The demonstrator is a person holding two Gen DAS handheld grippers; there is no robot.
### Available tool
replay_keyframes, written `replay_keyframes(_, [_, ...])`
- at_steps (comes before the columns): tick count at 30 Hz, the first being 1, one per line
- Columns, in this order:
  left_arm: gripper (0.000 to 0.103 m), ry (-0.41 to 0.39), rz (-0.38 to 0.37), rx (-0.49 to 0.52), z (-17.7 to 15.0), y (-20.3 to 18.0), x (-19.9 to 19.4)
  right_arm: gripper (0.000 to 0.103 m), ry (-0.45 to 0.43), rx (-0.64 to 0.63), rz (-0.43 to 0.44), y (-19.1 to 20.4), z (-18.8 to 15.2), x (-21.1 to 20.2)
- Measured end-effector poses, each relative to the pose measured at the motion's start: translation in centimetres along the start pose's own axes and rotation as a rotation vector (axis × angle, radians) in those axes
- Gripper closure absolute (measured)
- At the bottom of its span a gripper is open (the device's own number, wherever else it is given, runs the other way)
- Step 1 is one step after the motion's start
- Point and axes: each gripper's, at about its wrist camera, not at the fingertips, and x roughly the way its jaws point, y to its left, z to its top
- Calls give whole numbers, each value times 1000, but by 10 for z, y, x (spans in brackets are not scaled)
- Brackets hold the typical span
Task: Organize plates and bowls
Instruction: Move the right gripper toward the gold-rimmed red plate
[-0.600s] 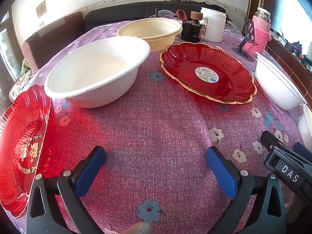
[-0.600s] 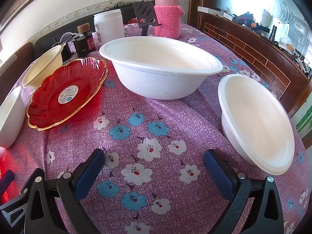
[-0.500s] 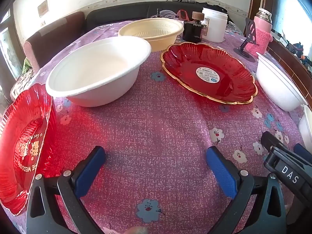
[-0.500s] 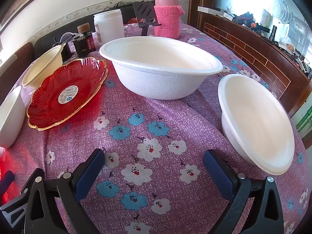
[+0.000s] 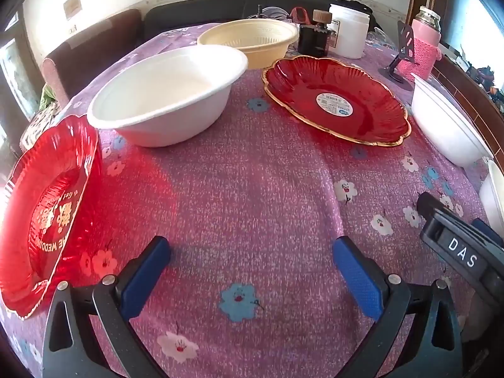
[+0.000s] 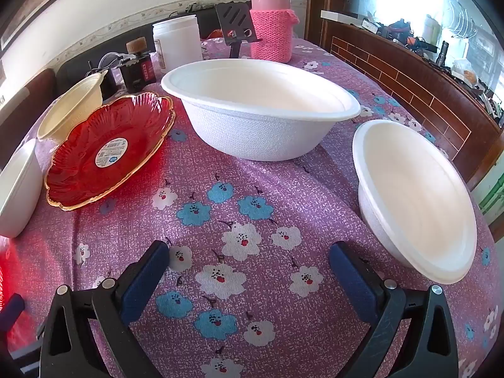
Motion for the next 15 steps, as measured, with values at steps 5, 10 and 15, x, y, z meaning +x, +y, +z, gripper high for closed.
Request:
replay_keyframes(5, [1, 41, -97, 25, -6, 8, -14, 1, 10, -11, 3, -1, 0, -1])
replay_keyframes(10, [1, -159, -158, -57, -5, 46, -75, 1, 67, -42, 23, 1, 7, 3])
replay_keyframes(15, [1, -255, -216, -80, -1, 73, -119, 1, 68, -50, 29, 2, 3, 0])
